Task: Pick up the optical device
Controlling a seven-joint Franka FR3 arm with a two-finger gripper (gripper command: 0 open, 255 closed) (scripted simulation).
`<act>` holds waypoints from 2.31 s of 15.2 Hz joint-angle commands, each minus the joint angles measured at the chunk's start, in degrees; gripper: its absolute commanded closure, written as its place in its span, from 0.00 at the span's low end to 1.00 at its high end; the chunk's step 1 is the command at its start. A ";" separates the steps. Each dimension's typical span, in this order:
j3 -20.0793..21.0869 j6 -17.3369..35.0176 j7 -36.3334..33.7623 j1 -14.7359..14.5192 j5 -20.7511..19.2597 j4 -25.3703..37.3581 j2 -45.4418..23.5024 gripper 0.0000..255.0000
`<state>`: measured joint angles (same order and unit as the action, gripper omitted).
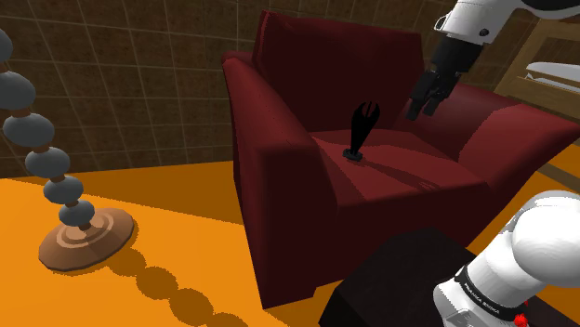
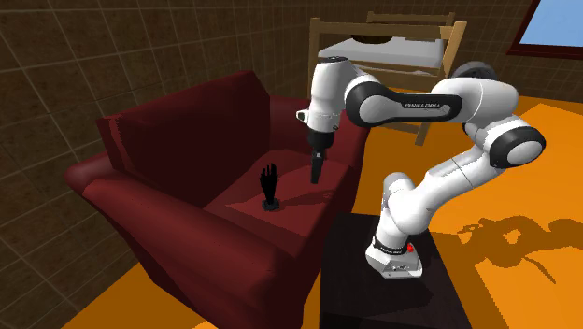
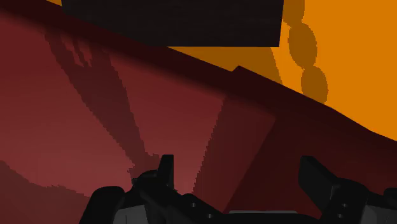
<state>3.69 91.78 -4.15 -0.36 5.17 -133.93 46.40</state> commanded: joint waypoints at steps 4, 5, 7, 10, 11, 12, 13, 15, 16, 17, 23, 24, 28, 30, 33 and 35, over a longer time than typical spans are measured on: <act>-0.12 -0.73 -5.42 2.81 0.94 6.61 -9.55 0.00; -0.26 -1.13 -7.21 3.68 1.23 8.85 -12.61 0.00; -0.69 -2.12 -10.74 5.30 1.82 13.37 -18.55 0.00; -1.75 -4.02 -15.90 7.47 2.79 20.19 -27.04 0.00; -2.20 -4.75 -17.57 8.14 3.16 22.45 -29.76 0.00; -2.70 -5.50 -19.22 8.78 3.56 24.71 -32.43 0.00; -3.25 -6.30 -20.83 9.42 4.00 26.95 -35.04 0.00; -4.45 -7.96 -23.99 10.68 4.99 31.38 -40.13 0.00; -5.09 -8.82 -25.52 11.31 5.56 33.56 -42.59 0.00; -5.76 -9.71 -27.03 11.96 6.16 35.72 -45.01 0.00; -5.96 -6.22 -26.95 12.14 6.34 32.38 -45.66 0.00; -5.95 -5.46 -26.82 12.13 6.33 31.59 -45.64 0.00; -5.89 -4.27 -26.69 12.07 6.35 30.44 -45.68 1.00; -5.90 -4.26 -26.68 12.08 6.35 30.40 -45.65 1.00; -5.93 -4.34 -26.62 12.11 6.33 30.48 -45.66 1.00; -5.94 -4.30 -26.60 12.12 6.32 30.41 -45.63 1.00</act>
<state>-2.28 87.44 -30.77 11.78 11.46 -103.45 0.83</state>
